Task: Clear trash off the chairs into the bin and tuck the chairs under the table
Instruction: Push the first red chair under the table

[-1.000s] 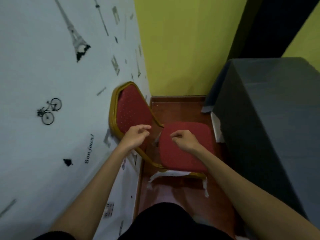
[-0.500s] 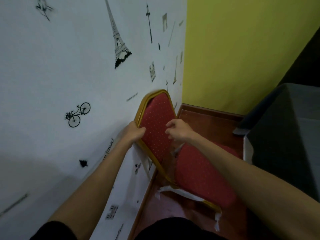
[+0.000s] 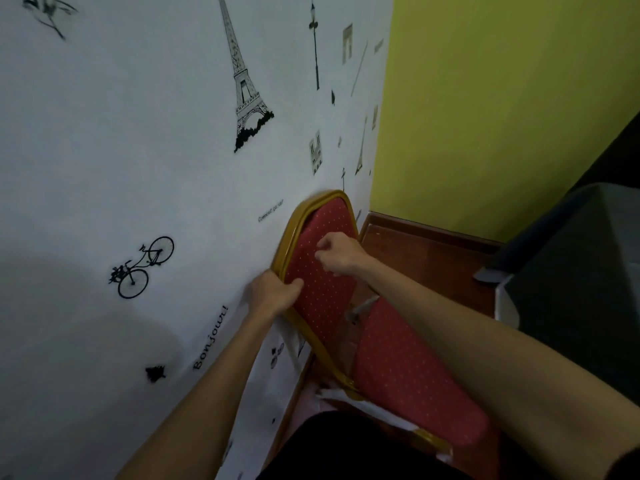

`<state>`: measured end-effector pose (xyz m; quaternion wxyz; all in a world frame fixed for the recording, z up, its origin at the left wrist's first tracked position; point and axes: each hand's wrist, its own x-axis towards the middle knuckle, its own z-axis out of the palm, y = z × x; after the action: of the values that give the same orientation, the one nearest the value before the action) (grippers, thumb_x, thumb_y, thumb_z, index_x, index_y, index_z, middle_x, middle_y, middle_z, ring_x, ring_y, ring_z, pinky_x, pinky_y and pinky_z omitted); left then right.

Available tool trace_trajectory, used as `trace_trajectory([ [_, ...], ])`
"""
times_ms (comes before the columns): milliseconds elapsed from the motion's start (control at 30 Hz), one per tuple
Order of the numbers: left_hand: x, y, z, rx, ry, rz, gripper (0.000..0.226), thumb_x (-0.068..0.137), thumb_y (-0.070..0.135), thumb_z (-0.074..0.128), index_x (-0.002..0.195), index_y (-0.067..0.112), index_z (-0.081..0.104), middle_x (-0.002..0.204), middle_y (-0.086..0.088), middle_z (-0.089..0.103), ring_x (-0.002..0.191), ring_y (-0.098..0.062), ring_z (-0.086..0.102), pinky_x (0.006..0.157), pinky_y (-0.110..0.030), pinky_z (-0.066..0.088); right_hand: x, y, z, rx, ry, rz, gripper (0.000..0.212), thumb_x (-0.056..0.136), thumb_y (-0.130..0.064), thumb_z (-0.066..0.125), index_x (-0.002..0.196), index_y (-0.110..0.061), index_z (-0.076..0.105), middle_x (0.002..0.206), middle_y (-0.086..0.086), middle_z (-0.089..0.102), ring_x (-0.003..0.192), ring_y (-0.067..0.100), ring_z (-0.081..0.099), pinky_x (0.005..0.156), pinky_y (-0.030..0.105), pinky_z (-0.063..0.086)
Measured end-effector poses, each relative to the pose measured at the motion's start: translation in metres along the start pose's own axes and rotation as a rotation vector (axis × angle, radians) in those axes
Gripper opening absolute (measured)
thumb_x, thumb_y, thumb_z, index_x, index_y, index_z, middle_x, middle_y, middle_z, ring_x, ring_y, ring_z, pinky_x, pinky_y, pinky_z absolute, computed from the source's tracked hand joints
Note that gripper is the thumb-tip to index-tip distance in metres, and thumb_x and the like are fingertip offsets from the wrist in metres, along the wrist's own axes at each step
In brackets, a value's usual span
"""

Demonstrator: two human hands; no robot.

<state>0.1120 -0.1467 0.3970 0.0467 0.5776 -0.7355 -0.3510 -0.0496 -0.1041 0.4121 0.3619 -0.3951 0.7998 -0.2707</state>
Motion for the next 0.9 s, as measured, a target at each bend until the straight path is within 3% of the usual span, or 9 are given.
trace_trajectory([
  [100,0.015,-0.008,-0.003,0.027,-0.055,-0.026,0.027,0.086,0.048,0.065,0.075,0.024,0.060,0.080,0.002,0.065,0.081,-0.021,0.062,0.073,-0.030,0.050,0.014,-0.010,0.006,-0.044,-0.025,0.021,0.045,0.099,-0.024,0.055,0.141,-0.010,0.052,0.123,0.013,0.064,0.099,0.029,0.068,0.083,0.044,0.062],
  [200,0.024,-0.011,0.000,0.079,-0.091,0.009,0.034,0.083,0.053,0.066,0.085,0.019,0.070,0.088,-0.005,0.074,0.082,-0.023,0.068,0.077,-0.034,0.056,0.025,-0.011,0.015,-0.070,-0.055,0.056,0.049,0.101,-0.031,0.055,0.143,-0.008,0.045,0.132,0.016,0.058,0.109,0.034,0.064,0.089,0.045,0.059],
  [300,0.027,-0.012,0.000,0.053,-0.142,0.010,0.035,0.081,0.055,0.069,0.076,0.020,0.071,0.085,-0.006,0.077,0.083,-0.024,0.072,0.084,-0.040,0.060,0.033,-0.007,0.024,-0.008,-0.010,0.107,0.070,0.098,-0.043,0.058,0.152,-0.006,0.030,0.150,0.024,0.044,0.132,0.043,0.049,0.106,0.046,0.047],
  [400,0.033,-0.011,0.002,0.000,-0.283,0.016,0.042,0.080,0.053,0.074,0.083,0.012,0.081,0.078,-0.006,0.079,0.074,-0.019,0.075,0.078,-0.038,0.061,0.033,-0.003,0.028,0.114,0.096,0.175,0.089,0.093,-0.055,0.063,0.155,-0.011,0.018,0.155,0.026,0.031,0.137,0.048,0.042,0.110,0.050,0.042],
  [500,0.030,-0.003,0.008,-0.030,-0.480,0.048,0.031,0.082,0.044,0.077,0.087,0.014,0.083,0.082,-0.002,0.080,0.064,-0.004,0.073,0.059,-0.015,0.055,0.025,0.006,0.033,0.142,0.153,0.235,0.079,0.090,-0.052,0.066,0.148,-0.019,0.022,0.150,0.025,0.031,0.130,0.051,0.045,0.101,0.051,0.043],
  [633,0.035,0.003,0.013,-0.086,-0.717,-0.004,0.016,0.089,0.015,0.068,0.084,0.009,0.082,0.092,-0.013,0.079,0.084,-0.014,0.073,0.062,-0.018,0.057,0.008,0.025,0.026,0.173,0.165,0.281,0.064,0.091,-0.043,0.064,0.139,-0.021,0.029,0.146,0.022,0.033,0.125,0.051,0.047,0.094,0.048,0.043],
  [733,0.063,0.015,0.023,-0.155,-0.675,0.019,0.031,0.091,0.008,0.058,0.109,0.024,0.077,0.102,-0.008,0.077,0.100,-0.024,0.070,0.070,-0.028,0.055,-0.010,0.038,0.022,0.175,0.211,0.292,0.061,0.087,-0.041,0.068,0.131,-0.020,0.032,0.139,0.017,0.040,0.121,0.047,0.051,0.096,0.051,0.047],
  [800,0.091,0.026,0.034,-0.084,-0.524,0.148,0.059,0.089,0.005,0.056,0.143,0.027,0.054,0.131,-0.012,0.066,0.117,-0.030,0.063,0.085,-0.039,0.054,-0.024,0.042,0.024,0.183,0.262,0.318,0.066,0.084,-0.039,0.070,0.131,-0.018,0.029,0.138,0.016,0.043,0.121,0.047,0.052,0.097,0.052,0.046],
  [900,0.115,0.058,0.050,0.128,-0.482,0.483,0.094,0.082,0.000,0.063,0.159,0.032,0.020,0.161,-0.006,0.033,0.145,-0.025,0.036,0.113,-0.042,0.039,-0.048,0.049,0.030,0.193,0.316,0.344,0.068,0.082,-0.032,0.072,0.130,-0.016,0.027,0.135,0.014,0.045,0.120,0.048,0.053,0.094,0.052,0.045],
])
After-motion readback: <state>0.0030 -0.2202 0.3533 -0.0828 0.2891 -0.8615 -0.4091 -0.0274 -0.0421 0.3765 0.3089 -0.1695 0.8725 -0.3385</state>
